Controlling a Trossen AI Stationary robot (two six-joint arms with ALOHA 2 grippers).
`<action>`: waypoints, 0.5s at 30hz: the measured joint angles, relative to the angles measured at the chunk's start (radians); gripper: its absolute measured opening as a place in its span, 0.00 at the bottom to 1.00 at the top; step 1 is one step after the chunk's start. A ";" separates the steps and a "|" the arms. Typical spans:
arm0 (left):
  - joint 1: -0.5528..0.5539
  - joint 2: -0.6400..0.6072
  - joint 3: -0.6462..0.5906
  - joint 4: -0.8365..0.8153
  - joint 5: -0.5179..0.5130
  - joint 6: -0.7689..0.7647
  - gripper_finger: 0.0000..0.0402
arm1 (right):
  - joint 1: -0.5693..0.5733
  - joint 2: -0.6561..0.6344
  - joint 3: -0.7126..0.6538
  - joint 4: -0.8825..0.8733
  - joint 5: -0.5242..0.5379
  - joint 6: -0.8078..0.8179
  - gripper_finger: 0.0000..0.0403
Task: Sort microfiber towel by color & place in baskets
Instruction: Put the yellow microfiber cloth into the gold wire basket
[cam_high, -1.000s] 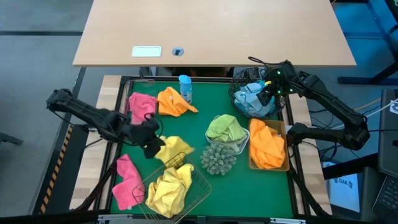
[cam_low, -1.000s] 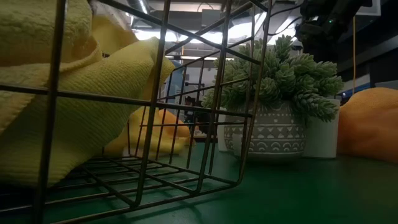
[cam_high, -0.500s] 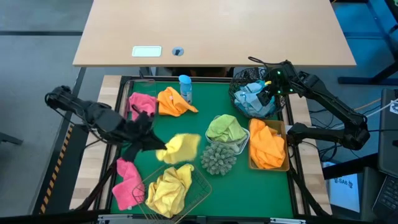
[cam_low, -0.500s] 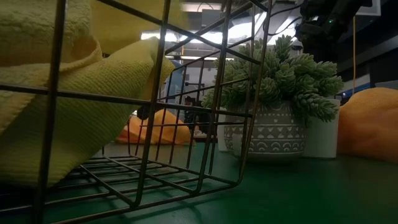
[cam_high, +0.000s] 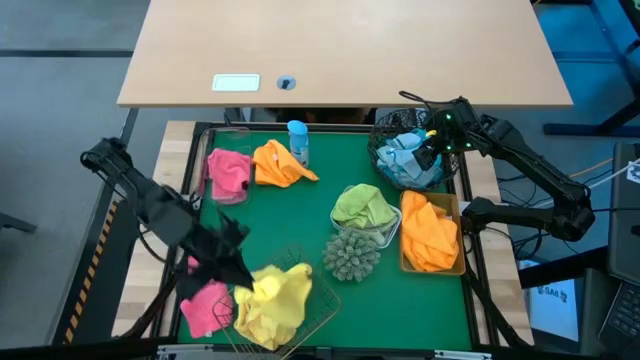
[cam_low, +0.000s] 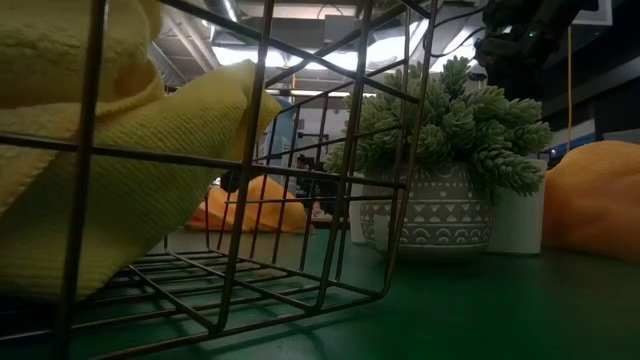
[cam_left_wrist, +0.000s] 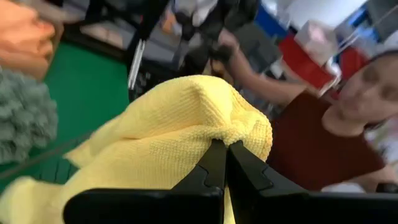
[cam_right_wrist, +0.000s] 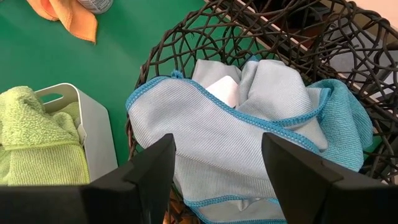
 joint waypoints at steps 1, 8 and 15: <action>-0.011 0.017 0.000 -0.002 0.000 0.000 0.00 | 0.000 0.000 0.000 0.000 0.000 0.003 0.59; -0.041 0.151 0.000 -0.040 -0.002 0.001 0.00 | 0.000 0.000 0.000 0.001 0.000 0.007 0.59; -0.041 0.274 0.000 -0.183 -0.053 0.000 0.00 | 0.000 0.000 0.000 0.001 0.000 0.009 0.59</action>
